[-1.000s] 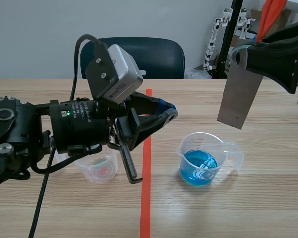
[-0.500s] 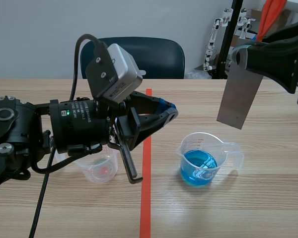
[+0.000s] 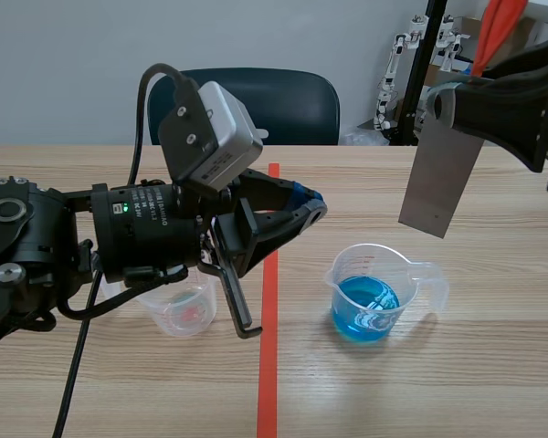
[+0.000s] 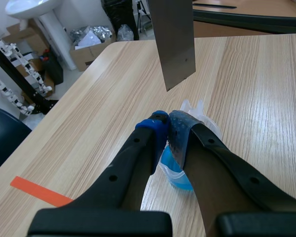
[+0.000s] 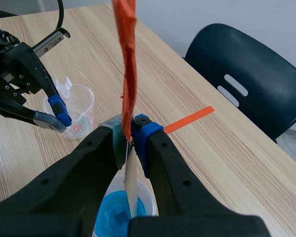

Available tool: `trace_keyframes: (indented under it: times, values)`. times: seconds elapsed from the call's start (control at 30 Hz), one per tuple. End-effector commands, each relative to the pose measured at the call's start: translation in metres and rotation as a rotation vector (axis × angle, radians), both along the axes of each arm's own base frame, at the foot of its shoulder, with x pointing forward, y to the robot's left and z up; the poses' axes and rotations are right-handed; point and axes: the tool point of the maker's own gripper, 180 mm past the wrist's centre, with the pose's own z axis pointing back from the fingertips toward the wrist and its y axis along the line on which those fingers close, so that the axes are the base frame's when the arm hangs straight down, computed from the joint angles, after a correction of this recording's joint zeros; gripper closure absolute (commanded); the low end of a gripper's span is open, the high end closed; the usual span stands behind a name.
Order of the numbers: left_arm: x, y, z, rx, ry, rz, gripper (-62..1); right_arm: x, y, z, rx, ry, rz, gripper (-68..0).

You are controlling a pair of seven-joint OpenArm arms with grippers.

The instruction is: Do the redox reaction experiment. move the plate over the blue solution

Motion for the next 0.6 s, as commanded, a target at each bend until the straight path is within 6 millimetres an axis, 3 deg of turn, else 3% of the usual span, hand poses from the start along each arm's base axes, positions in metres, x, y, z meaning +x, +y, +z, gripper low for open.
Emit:
trace_keyframes:
  times: [0.0,0.57]
  values:
    - [0.0017,-0.0027,0.0106,-0.033,-0.018,-0.008,-4.1,0.0,0.002,0.014,0.013,-0.035,0.018,-0.6]
    - [0.0017,-0.0027,0.0115,-0.04,-0.015,-0.008,-4.1,0.0,0.002,0.0139,0.013,-0.035,0.017,-0.6]
